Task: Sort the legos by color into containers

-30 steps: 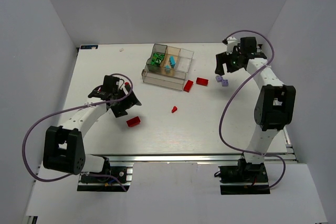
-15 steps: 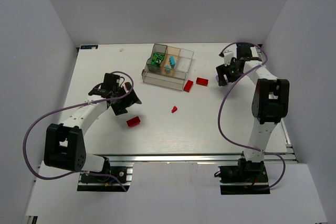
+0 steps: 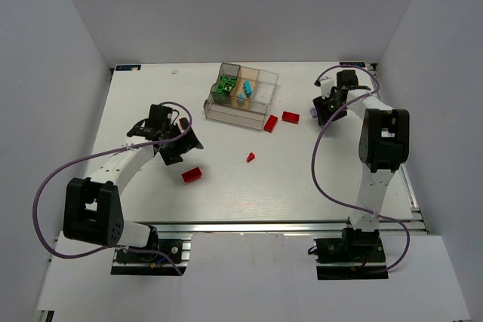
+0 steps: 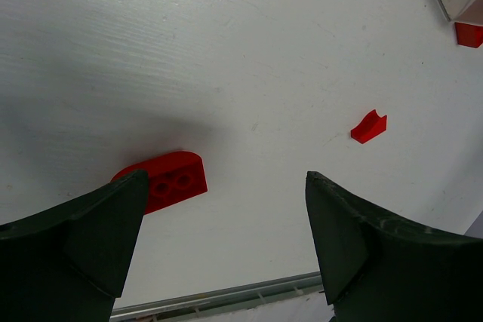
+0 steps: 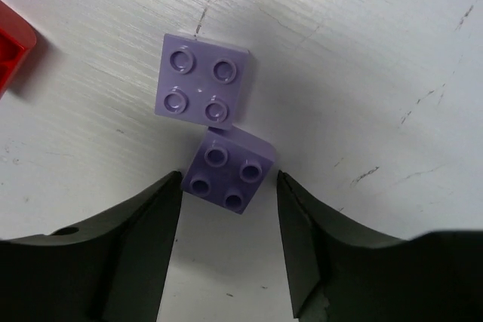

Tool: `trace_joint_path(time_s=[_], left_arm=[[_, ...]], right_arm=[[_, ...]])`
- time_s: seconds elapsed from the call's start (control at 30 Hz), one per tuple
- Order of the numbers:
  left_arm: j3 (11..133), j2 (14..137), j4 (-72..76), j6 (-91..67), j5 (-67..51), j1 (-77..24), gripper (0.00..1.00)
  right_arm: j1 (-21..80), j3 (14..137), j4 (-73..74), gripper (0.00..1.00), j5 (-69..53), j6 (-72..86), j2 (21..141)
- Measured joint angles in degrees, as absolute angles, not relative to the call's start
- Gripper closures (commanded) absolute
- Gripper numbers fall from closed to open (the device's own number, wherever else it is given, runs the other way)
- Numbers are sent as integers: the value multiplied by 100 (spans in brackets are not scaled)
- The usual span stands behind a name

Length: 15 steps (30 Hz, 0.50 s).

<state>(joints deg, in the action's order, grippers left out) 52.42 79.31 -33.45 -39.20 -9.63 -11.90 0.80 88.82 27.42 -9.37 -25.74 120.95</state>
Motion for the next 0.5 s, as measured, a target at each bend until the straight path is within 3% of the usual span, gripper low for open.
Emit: trace_joint_path(time_s=[0.37, 0.5], left_arm=[[5269, 7931, -3341, -3889, -958, -1190, 6], [5288, 7922, -3216, -3852, -985, -1190, 6]], right_arm=[[82, 8842, 2552, 84, -956, -2620, 12081], [3, 8549, 2432, 90, -1264, -2906, 11719]])
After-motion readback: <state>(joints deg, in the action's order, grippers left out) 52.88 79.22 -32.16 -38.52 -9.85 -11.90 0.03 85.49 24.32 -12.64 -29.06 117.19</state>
